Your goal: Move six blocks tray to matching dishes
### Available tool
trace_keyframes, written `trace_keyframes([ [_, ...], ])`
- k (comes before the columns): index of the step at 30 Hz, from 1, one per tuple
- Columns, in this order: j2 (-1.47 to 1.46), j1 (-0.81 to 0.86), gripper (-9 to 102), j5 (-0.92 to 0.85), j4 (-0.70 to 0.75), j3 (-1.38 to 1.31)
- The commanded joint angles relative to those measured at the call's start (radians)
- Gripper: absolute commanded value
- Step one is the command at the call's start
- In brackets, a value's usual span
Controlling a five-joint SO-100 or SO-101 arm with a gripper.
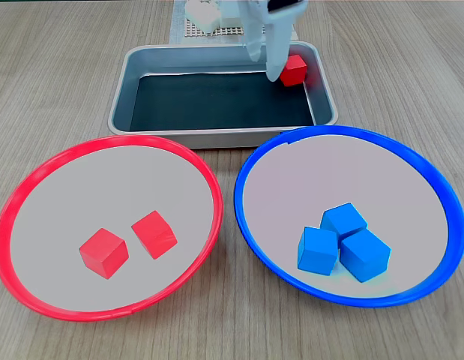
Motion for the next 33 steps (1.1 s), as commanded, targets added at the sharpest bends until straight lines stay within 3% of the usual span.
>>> trace_keyframes([
  [1, -0.006, -0.032, 17, 0.0, -0.014, -0.021],
  [17, -0.109, -0.137, 19, 0.028, -0.008, -0.021],
  [33, -0.135, -0.178, 18, 0.241, -0.072, -0.026],
])
